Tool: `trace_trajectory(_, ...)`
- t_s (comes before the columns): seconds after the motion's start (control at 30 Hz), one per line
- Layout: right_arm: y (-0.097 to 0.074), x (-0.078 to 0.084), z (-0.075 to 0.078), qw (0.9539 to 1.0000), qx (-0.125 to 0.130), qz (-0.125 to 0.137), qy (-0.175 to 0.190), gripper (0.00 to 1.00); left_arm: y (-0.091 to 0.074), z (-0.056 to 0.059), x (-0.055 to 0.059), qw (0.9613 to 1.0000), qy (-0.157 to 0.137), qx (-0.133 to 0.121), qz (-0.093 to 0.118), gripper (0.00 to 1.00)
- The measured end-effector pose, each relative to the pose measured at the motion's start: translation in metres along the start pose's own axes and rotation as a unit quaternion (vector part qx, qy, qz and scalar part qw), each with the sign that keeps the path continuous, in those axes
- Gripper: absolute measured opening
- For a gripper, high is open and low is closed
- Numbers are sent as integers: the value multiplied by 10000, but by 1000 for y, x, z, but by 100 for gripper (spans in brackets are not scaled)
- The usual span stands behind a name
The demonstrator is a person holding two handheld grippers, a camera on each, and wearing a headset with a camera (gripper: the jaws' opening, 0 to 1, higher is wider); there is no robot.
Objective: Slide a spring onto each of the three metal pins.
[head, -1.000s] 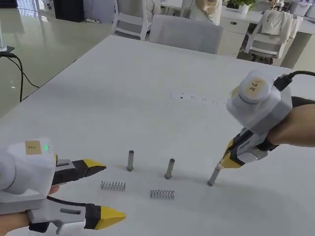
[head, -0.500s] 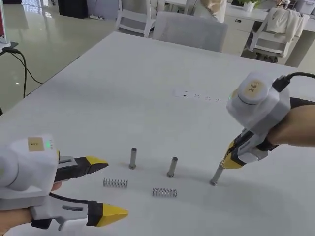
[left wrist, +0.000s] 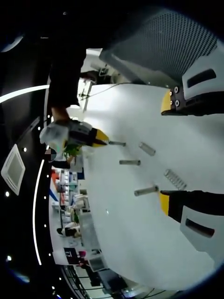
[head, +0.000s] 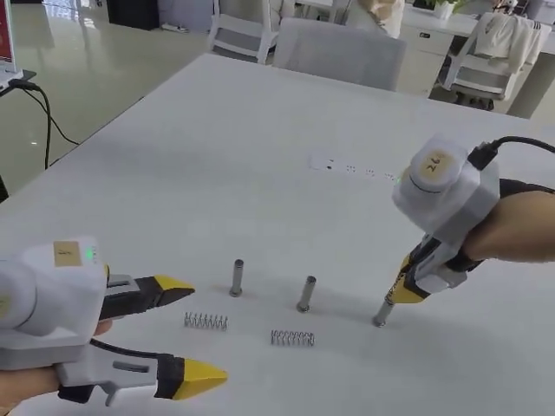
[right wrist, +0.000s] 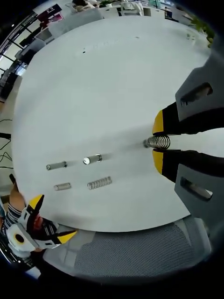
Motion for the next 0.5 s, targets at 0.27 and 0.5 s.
trace_trajectory(0.27,13,-1,-1,9999,-57,-105,28,8,0,0,-1,10000,4,-7,11,59)
trace_trajectory(0.5,30,4,-1,9997,-113,-167,138,8,0,0,-1,10000,4,-16,9,59)
Point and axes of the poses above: the centre of the closed fingertips' face, and the gripper's own axes: y roughly forward along the fingers, z roughly to its right, x roughly out of its underside, the point moved 6 cm from there along -y, roughly backward along the fingers, and after that the axes turned 5 degrees about y, right-handed, at the moved point
